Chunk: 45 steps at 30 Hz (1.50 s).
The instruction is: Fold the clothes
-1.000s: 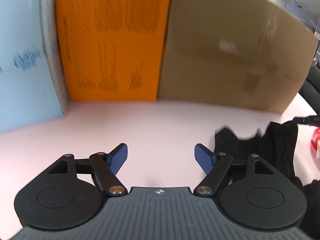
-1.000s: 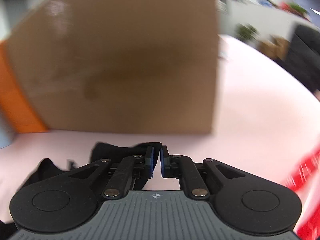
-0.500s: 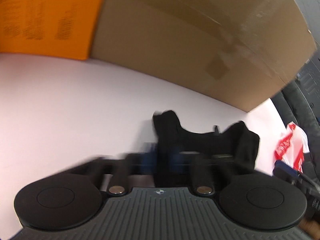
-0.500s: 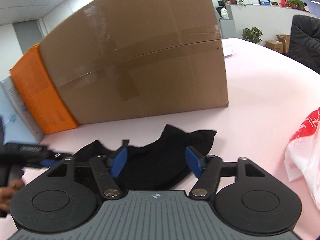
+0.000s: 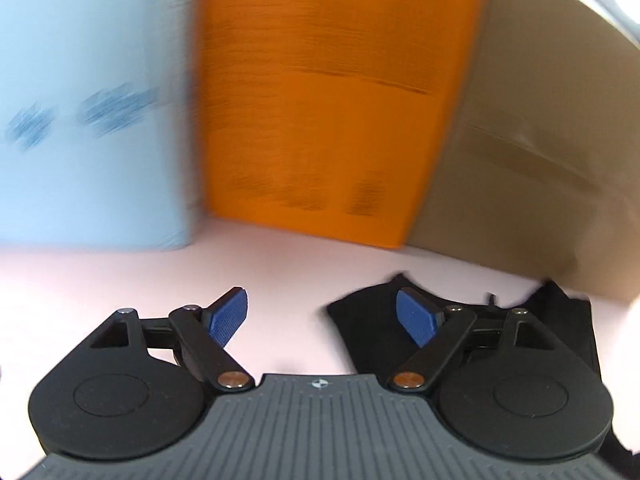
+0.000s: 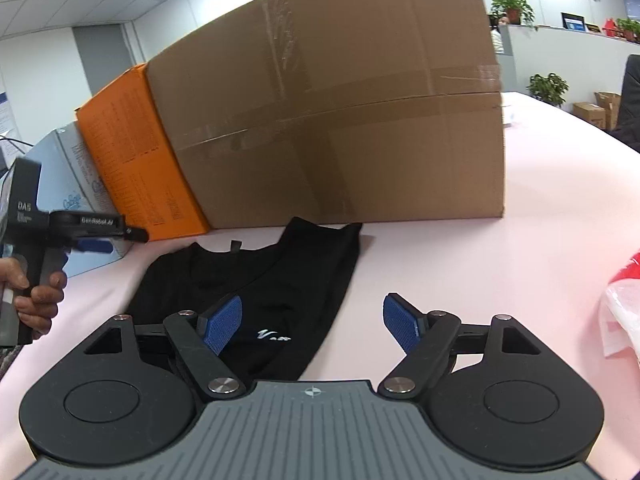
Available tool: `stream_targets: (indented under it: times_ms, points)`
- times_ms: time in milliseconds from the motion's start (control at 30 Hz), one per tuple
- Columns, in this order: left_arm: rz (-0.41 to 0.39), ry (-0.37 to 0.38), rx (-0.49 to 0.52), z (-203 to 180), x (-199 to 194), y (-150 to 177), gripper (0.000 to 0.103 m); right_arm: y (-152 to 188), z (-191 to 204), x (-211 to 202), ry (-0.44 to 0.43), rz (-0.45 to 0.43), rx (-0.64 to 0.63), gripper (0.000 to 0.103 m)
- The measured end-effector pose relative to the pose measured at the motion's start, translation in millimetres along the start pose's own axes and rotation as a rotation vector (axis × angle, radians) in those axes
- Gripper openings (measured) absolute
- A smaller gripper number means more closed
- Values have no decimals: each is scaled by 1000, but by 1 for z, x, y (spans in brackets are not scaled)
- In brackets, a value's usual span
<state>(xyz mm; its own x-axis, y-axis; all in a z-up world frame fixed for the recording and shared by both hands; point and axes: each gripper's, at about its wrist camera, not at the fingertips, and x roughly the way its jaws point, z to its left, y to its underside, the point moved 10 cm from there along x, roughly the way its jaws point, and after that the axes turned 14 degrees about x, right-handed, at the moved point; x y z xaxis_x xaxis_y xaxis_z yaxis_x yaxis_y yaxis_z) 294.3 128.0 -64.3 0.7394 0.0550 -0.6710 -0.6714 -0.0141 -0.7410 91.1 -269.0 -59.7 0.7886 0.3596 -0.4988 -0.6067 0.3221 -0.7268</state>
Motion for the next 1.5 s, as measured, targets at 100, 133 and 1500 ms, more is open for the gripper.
stream_targets:
  times_ms: [100,133,1500]
  points:
    - [70,29,-126,25,-1,20,81,3,-3,6,3,20,8,83]
    - [98,41,-149,27,0,29,81,5,-4,8,5,28,13,83]
    - [13,-261,316,-32,70,-14,81,-40,24,184,99,107,-252,11]
